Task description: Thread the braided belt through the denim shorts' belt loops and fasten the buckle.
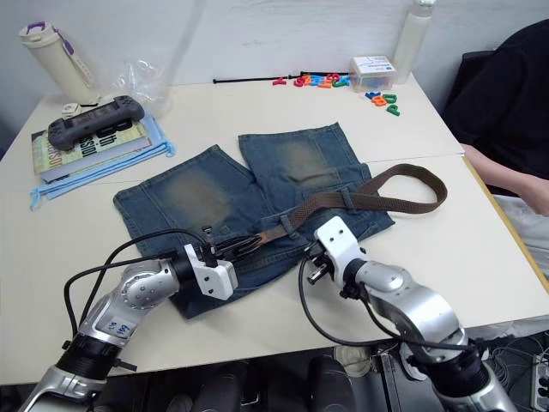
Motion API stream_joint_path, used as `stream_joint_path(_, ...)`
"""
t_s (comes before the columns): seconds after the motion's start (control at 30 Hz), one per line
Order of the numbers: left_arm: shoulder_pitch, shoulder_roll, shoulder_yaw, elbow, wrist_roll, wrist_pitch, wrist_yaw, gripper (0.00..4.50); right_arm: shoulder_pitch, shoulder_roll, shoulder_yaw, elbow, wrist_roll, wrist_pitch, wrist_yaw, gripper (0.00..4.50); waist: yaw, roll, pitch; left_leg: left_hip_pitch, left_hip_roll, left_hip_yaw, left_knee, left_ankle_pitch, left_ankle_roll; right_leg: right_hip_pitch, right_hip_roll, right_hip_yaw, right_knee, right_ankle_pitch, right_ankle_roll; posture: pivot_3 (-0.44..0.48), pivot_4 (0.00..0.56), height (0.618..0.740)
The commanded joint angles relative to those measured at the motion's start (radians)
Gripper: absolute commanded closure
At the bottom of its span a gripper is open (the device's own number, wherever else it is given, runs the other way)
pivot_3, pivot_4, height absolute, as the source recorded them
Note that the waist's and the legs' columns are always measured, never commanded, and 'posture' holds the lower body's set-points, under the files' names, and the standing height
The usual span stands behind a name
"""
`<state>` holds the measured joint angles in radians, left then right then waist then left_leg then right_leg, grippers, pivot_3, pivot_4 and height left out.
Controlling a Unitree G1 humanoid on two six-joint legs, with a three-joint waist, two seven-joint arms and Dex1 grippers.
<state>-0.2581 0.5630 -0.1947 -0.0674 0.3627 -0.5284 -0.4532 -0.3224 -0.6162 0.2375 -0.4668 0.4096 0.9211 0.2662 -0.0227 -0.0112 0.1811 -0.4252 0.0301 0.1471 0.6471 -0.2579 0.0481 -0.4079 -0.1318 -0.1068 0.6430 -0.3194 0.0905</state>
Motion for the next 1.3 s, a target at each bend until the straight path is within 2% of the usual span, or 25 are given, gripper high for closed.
stream_joint_path(0.03, 0.027, 0.025, 0.023, -0.060, -0.017, 0.000, -0.009, 4.50, -0.039, -0.076, -0.024, 0.096, -0.102, -0.088, 0.053, 4.47, 0.002, 0.000, 0.000, 0.000, 0.000, 0.000, 0.000, 0.000, 0.000, 0.000, 0.000, 0.000, 0.000, 0.000, 0.000, 0.000, 0.150, 0.717)
stream_joint_path(0.23, 0.055, 0.042, 0.037, -0.096, -0.023, 0.020, -0.016, 4.50, -0.134, -0.160, 0.002, 0.292, -0.201, -0.240, 0.200, 4.47, 0.010, 0.000, 0.000, 0.000, -0.001, 0.001, 0.001, 0.000, 0.000, 0.000, -0.001, 0.000, 0.000, 0.000, 0.000, 0.000, 0.150, 0.717)
stream_joint_path(0.4, 0.065, 0.046, 0.042, -0.108, -0.015, 0.030, -0.014, 4.50, -0.178, -0.189, 0.024, 0.386, -0.268, -0.323, 0.296, 4.47, 0.018, 0.000, 0.000, 0.000, -0.001, 0.001, 0.001, 0.001, -0.001, 0.000, 0.000, 0.000, 0.000, 0.000, 0.000, 0.000, 0.150, 0.717)
stream_joint_path(0.53, 0.074, 0.048, 0.044, -0.119, -0.011, 0.037, -0.013, 4.50, -0.186, -0.168, 0.014, 0.398, -0.293, -0.326, 0.321, 4.47, 0.020, 0.000, 0.000, 0.000, -0.001, 0.001, 0.001, 0.001, -0.002, 0.000, 0.000, 0.000, 0.000, 0.000, 0.000, 0.000, 0.150, 0.717)
stream_joint_path(0.73, 0.080, 0.048, 0.048, -0.126, -0.013, 0.053, -0.015, 4.50, -0.155, -0.140, -0.046, 0.318, -0.267, -0.257, 0.320, 4.47, 0.020, 0.000, 0.000, 0.000, 0.000, 0.001, 0.001, 0.001, -0.002, 0.000, 0.000, 0.000, 0.000, 0.000, 0.000, 0.000, 0.150, 0.717)
stream_joint_path(0.83, 0.079, 0.049, 0.056, -0.126, -0.018, 0.058, -0.011, 4.50, -0.120, -0.150, -0.116, 0.223, -0.223, -0.191, 0.335, 3.36, 0.022, 0.000, 0.000, 0.000, 0.000, 0.001, 0.000, 0.001, -0.002, 0.000, 0.000, 0.000, 0.000, 0.000, 0.000, 0.000, 0.150, 0.717)
stream_joint_path(0.9, 0.079, 0.049, 0.059, -0.126, -0.019, 0.056, -0.009, 4.50, -0.102, -0.142, -0.180, 0.154, -0.164, -0.115, 0.347, 2.31, 0.021, 0.000, 0.000, -0.001, 0.000, 0.001, 0.001, 0.001, -0.002, 0.000, 0.000, 0.000, -0.001, 0.000, 0.000, 0.000, 0.150, 0.717)
stream_joint_path(1.07, 0.079, 0.056, 0.070, -0.124, -0.020, 0.048, -0.004, 4.50, -0.102, -0.111, -0.399, 0.006, 0.046, 0.130, 0.362, 0.10, 0.019, 0.000, 0.000, -0.001, 0.000, 0.000, 0.000, -0.001, 0.001, 0.000, 0.000, 0.000, 0.000, 0.000, 0.000, 0.000, 0.150, 0.717)
stream_joint_path(1.17, 0.073, 0.060, 0.074, -0.130, -0.019, 0.045, -0.004, 4.50, -0.167, 0.045, -0.564, -0.063, 0.283, 0.357, 0.319, 0.01, 0.016, 0.000, 0.000, 0.000, 0.000, 0.000, 0.000, -0.001, 0.002, 0.000, 0.000, 0.000, 0.000, 0.000, 0.000, 0.000, 0.150, 0.717)
stream_joint_path(1.3, 0.067, 0.058, 0.089, -0.145, -0.024, 0.034, 0.004, 4.50, -0.209, 0.351, -0.699, -0.093, 0.463, 0.637, 0.202, 0.01, 0.009, 0.000, 0.000, 0.000, 0.001, -0.001, -0.001, -0.001, 0.001, 0.000, 0.000, 0.000, 0.001, 0.000, -0.001, 0.000, 0.150, 0.717)
